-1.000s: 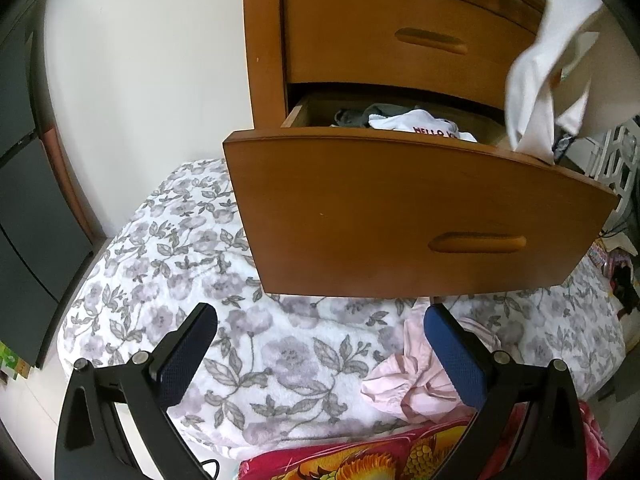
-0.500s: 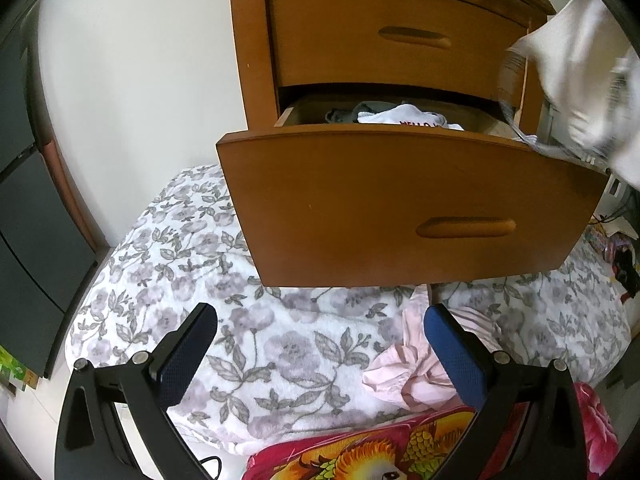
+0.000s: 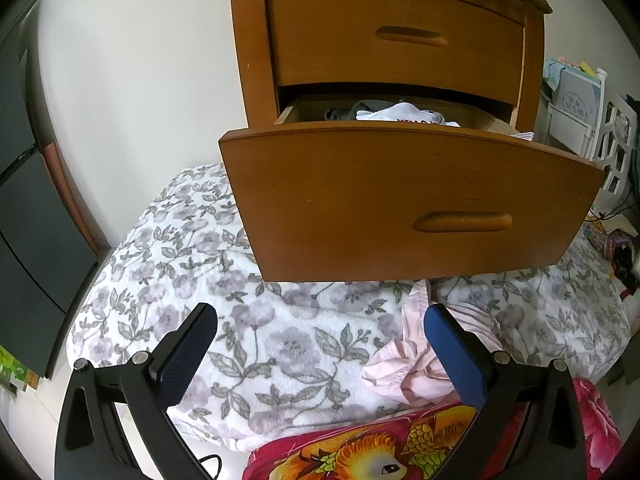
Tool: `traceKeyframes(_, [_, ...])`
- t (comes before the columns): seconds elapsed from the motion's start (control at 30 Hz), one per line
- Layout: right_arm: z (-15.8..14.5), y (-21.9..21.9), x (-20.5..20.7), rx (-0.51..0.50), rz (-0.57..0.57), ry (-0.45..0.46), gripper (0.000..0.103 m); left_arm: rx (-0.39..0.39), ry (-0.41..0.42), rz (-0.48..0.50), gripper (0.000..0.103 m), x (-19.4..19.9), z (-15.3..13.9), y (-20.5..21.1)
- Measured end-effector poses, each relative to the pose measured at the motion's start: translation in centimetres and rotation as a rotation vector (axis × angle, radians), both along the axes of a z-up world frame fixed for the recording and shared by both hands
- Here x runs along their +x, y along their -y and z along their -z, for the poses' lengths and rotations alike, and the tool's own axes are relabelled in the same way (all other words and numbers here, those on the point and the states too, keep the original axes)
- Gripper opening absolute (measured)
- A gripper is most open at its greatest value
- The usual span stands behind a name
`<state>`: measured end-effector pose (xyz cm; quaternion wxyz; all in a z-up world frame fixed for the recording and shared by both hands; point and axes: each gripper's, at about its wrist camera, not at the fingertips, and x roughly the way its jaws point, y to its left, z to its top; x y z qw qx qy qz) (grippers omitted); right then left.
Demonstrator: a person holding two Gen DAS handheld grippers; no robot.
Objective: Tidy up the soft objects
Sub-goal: 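Close the right tool on the white cloth and lift it out, then lower the white cloth onto the bedspread and open the right tool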
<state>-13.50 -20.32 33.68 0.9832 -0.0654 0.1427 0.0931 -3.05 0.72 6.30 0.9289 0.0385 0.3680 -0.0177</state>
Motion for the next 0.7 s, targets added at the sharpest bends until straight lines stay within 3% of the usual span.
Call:
traceKeyframes(0.23, [3.9, -1.4, 2.8, -0.036, -0.035, -0.128, 0.001, -0.007, -0.005, -0.002, 0.103, 0.1, 0.0, -0.2])
traceKeyframes(0.7, [14.9, -4.6, 10.3, -0.015, -0.121, -0.453, 0.001, -0.028, -0.018, -0.006, 0.103, 0.4, 0.3, -0.4])
